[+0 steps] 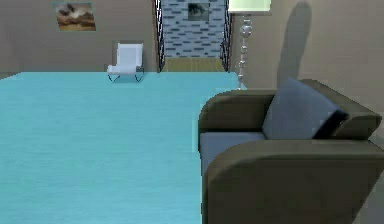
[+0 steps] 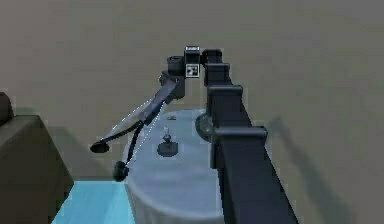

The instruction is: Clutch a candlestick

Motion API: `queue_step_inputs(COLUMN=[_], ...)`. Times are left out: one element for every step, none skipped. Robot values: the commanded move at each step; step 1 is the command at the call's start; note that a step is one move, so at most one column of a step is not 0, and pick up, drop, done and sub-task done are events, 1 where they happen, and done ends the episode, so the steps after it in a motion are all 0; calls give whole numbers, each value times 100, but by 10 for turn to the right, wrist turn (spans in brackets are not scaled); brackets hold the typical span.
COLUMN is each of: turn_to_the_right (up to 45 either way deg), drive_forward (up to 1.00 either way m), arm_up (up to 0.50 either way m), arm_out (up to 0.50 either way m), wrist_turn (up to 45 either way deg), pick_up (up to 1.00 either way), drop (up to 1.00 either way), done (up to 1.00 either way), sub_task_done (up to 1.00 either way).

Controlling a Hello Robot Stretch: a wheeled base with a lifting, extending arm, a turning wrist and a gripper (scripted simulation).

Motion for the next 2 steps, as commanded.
queue_step_inputs(turn_to_the_right=[0, 0], drive_forward=[0, 0], arm_up=[0, 0], arm_out=[0, 0], wrist_turn=[450, 450], pick_up=[0, 0], drop=[0, 0], done=[0, 0], sub_task_done=[0, 0])
